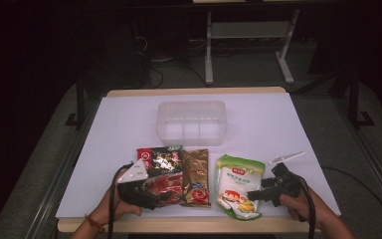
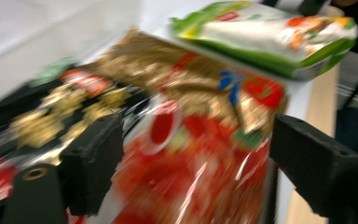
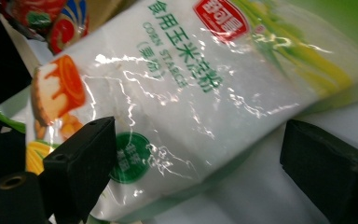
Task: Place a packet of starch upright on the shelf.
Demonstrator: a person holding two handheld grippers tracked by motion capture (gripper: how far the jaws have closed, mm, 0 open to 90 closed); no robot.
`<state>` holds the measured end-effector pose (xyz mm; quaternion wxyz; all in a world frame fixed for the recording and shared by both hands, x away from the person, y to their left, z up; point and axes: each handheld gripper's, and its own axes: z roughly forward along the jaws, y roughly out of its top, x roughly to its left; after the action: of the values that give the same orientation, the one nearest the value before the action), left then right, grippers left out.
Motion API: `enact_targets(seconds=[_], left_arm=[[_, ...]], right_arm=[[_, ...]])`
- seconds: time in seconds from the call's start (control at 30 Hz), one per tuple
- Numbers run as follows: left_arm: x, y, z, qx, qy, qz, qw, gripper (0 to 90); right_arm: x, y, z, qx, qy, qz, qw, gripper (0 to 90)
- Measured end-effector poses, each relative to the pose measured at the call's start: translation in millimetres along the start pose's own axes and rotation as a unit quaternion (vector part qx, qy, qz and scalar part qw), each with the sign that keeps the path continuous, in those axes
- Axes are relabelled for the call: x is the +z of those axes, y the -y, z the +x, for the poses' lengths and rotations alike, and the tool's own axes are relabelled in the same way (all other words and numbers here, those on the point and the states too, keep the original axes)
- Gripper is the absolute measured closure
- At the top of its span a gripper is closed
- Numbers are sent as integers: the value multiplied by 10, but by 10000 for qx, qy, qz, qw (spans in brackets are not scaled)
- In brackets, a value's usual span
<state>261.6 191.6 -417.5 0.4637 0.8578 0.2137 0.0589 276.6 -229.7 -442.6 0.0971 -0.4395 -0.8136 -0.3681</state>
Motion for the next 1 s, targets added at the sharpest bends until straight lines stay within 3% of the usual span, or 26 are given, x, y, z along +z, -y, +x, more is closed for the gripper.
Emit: enact_targets(seconds=[0.03, 0.1, 0.17, 0.2, 0.3, 0.33, 0.4, 0.43, 0.47, 0.5, 0.53, 0.57, 0.6, 0.63, 0.67, 0.7, 0.73, 0.83, 0.87, 0.9, 0.93, 1.0], left_arm=[[72, -53, -30, 65, 59, 91, 9999, 212], [221, -194, -126, 204, 199, 206, 9994, 213], [248, -241, -170, 314, 178, 212, 9991, 213], [246, -267, -198, 398, 174, 190, 9989, 213], [150, -276, -219, 449, 153, 87, 9988, 212], [92, -262, -209, 473, 76, 65, 9988, 212], [-113, -187, -127, 441, -201, -9, 9988, 212], [-113, -187, -127, 441, -201, -9, 9988, 213], [-248, -112, -60, 398, -441, -9, 9982, 213], [-248, -112, -60, 398, -441, -9, 9982, 213], [-312, -66, -27, 369, -568, -14, 9977, 213], [-443, 50, 45, 254, -836, -37, 9962, 213], [-443, 50, 45, 254, -836, -37, 9962, 214], [-531, 138, 99, 165, -1056, -39, 9943, 215], [-531, 138, 99, 165, -1056, -39, 9943, 215], [-591, 192, 141, 101, -1195, -76, 9928, 215], [-634, 232, 174, 18, -1272, -128, 9918, 215], [-720, 337, 268, -141, -1556, -272, 9873, 215], [-737, 393, 307, -92, -1752, -287, 9841, 214], [-737, 393, 307, -92, -1752, -287, 9841, 214], [-741, 432, 332, -71, -1881, -284, 9817, 214], [-740, 494, 372, -111, -1960, -278, 9801, 213]], right_arm=[[37, -1, -5, 0, -201, -82, 9998, 55], [64, -10, -13, 9, -380, -136, 9992, 45], [85, -16, -16, -1, -473, -191, 9987, 44], [142, -35, -7, 1, -645, -309, 9974, 42], [211, -66, 13, -124, -729, -472, 9961, 79], [211, -66, 13, -124, -729, -472, 9961, 79], [243, -103, 21, -126, -710, -655, 9952, 208], [243, -103, 21, -126, -710, -655, 9952, 208], [245, -120, 17, -148, -694, -743, 9947, 381], [245, -120, 17, -148, -694, -743, 9947, 381], [249, -131, 2, -115, -693, -785, 9944, 472], [251, -134, -13, -126, -679, -825, 9942, 527], [251, -134, -13, -126, -679, -825, 9942, 527], [248, -134, -34, -101, -710, -868, 9936, 652], [248, -134, -34, -101, -710, -868, 9936, 652], [244, -132, -31, -154, -697, -889, 9935, 691], [229, -134, -11, -332, -544, -919, 9937, 786], [220, -128, 4, -516, -457, -968, 9929, 838], [214, -125, 21, -613, -397, -1004, 9923, 854], [214, -125, 21, -613, -397, -1004, 9923, 854], [208, -126, 32, -659, -366, -996, 9922, 860], [175, -130, 79, -821, -265, -1049, 9907, 876]])
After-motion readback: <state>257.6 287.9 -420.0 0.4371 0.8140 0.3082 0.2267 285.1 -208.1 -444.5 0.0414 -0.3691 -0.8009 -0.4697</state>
